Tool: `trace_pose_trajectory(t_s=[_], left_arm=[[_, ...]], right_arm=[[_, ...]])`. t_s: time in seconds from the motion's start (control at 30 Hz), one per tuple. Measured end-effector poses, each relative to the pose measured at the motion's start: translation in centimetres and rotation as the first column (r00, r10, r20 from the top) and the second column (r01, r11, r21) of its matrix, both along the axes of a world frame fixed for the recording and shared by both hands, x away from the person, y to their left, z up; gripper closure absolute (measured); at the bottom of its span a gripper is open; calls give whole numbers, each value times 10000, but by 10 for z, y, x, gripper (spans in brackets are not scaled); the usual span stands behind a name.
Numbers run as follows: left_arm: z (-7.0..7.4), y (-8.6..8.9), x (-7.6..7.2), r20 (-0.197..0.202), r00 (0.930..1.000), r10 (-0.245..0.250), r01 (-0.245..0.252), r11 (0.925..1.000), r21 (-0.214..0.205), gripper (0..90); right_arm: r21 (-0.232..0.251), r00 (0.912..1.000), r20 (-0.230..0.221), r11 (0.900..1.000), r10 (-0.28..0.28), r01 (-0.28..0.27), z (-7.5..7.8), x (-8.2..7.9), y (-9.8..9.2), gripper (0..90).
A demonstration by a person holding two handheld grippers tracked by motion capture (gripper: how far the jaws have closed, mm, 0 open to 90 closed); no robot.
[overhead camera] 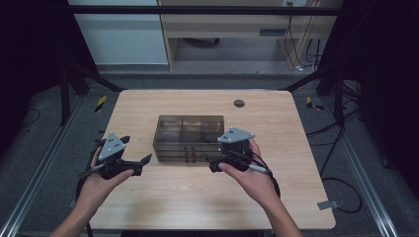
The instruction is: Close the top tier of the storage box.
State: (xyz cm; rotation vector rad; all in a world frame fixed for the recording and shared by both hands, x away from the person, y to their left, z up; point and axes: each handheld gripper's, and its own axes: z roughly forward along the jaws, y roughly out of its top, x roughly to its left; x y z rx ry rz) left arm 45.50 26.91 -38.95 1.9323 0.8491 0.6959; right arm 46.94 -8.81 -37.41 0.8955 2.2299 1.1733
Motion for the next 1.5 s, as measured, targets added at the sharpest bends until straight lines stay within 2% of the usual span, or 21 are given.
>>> trace_pose_trajectory(t_s=[0.43,0.5,0.63,0.67,0.77,1.17,1.27,1.33,1.43,1.47,1.5], left_arm=[[-8,21,2,-62,9993,371,-372,9992,-168,44],[-9,25,2,-24,9993,384,-385,9989,-255,45],[-10,34,3,189,9984,540,-539,9985,-66,46],[-10,37,4,192,9981,589,-586,9982,-132,46],[-12,44,5,174,9969,761,-756,9966,-325,46],[-18,57,9,302,9943,1026,-1016,9943,-320,46],[-20,59,10,281,9940,1061,-1052,9939,-327,46],[-23,62,13,283,9930,1147,-1138,9931,-298,46],[-24,64,15,253,9924,1206,-1198,9924,-288,46],[-26,65,16,249,9908,1330,-1322,9907,-310,45],[-26,65,16,249,9908,1330,-1322,9907,-310,44]], right_arm=[[161,9983,-36,9982,-576,576,-3,-2,-30,68],[172,9975,-32,9973,-711,711,-5,-1,-36,69],[171,9950,-25,9948,-1002,1002,-9,-1,-49,67],[164,9941,-19,9940,-1080,1080,-9,-1,-52,67],[115,9909,21,9908,-1347,1346,-13,-1,-64,66],[79,9779,-109,9779,-2089,2090,-30,-4,-105,68],[23,9762,-170,9763,-2163,2163,-32,-3,-109,68],[36,9709,-241,9711,-2384,2385,-36,-2,-117,68],[11,9684,-290,9688,-2477,2478,-39,-2,-120,68],[8,9628,-314,9633,-2682,2684,-42,-1,-123,75],[8,9628,-314,9633,-2682,2684,-42,-1,-123,75]])
